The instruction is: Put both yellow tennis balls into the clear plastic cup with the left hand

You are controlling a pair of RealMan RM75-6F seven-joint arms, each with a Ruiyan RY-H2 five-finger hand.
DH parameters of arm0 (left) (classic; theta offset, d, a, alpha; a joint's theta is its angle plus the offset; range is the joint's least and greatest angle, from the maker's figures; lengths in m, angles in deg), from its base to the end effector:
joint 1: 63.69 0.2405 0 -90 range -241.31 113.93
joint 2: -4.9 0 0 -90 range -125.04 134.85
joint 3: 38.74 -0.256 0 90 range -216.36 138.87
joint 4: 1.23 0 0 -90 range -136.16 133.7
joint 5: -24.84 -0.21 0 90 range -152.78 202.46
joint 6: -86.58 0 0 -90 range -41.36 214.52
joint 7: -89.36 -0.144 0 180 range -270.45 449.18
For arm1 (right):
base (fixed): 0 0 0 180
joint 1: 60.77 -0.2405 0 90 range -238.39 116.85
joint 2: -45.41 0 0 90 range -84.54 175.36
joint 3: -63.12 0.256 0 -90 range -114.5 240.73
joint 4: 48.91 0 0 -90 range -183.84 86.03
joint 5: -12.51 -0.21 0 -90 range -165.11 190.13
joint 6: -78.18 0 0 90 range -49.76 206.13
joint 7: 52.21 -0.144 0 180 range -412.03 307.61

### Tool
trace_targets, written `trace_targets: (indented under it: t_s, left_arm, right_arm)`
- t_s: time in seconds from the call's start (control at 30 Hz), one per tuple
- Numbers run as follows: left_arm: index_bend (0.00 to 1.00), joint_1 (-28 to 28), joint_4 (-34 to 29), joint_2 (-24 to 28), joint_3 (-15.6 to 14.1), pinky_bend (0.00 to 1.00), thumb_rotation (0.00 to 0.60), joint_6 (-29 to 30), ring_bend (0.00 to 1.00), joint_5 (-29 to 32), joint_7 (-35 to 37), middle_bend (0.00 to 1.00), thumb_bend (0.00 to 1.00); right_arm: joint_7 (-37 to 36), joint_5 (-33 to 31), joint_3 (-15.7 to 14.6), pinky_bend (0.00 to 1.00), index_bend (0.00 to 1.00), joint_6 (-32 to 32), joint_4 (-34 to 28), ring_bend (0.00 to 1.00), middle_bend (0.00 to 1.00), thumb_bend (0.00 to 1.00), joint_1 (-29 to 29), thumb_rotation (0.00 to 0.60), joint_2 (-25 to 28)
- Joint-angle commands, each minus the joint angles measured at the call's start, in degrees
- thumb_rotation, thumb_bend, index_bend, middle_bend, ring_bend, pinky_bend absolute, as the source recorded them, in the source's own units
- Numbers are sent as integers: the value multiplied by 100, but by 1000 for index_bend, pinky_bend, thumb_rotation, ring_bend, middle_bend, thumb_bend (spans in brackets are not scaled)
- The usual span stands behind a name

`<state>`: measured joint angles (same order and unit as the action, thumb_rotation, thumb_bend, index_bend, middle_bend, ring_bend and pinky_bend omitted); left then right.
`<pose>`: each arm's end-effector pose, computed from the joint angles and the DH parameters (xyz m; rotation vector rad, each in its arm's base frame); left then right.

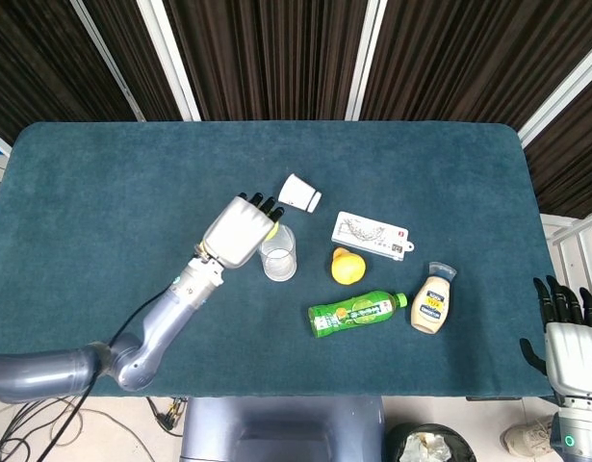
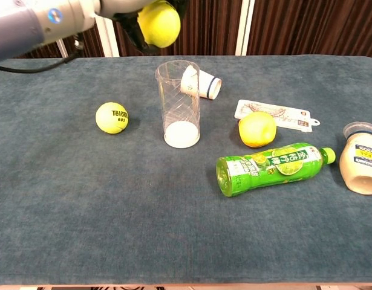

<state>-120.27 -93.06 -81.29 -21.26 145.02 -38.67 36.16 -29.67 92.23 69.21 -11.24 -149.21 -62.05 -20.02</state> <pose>-0.0152 0.3697 0.0203 -1.9275 -0.1596 -0.9176 -0.2994 -0.1702 0.1631 1.2753 -0.7458 0.6831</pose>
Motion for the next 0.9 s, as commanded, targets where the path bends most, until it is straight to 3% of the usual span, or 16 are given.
trace_targets:
  t_s: [0.03,0.27,0.4,0.6,0.73,0.9]
  left_arm:
    - [447,-112,203,-170,-48,672,600,-12,446,63,51,484,319]
    - [429,-197,317,-324,-136,671,600,8,410,137,199,437,260]
    - [415,-244,297,-330,-201,665,600,-1,393,199,167,413,176]
    - [356,-288,207,-320,-196,530,600,76,263,386,93,282,16]
    - [320,-330,-3,-276,-118,434,600,160,151,643,19,195,0]
    - [309,-403,-210,-213,-58,383,600,334,123,787,-134,169,0]
  right_arm:
    - [-21,-6,10,72,28,-13,-1,119,75,340,7,600,15]
    - [-98,-20,30,71,27,-20,17,118,75,340,5,600,21]
    - [-109,-49,44,71,28,-19,26,118,75,340,5,600,22]
    - [-117,-55,52,72,28,-36,32,119,75,340,8,600,20]
    - [-123,-44,45,71,28,-34,31,119,75,340,6,600,24]
    - [-142,-43,53,72,27,-55,26,119,75,340,13,600,30]
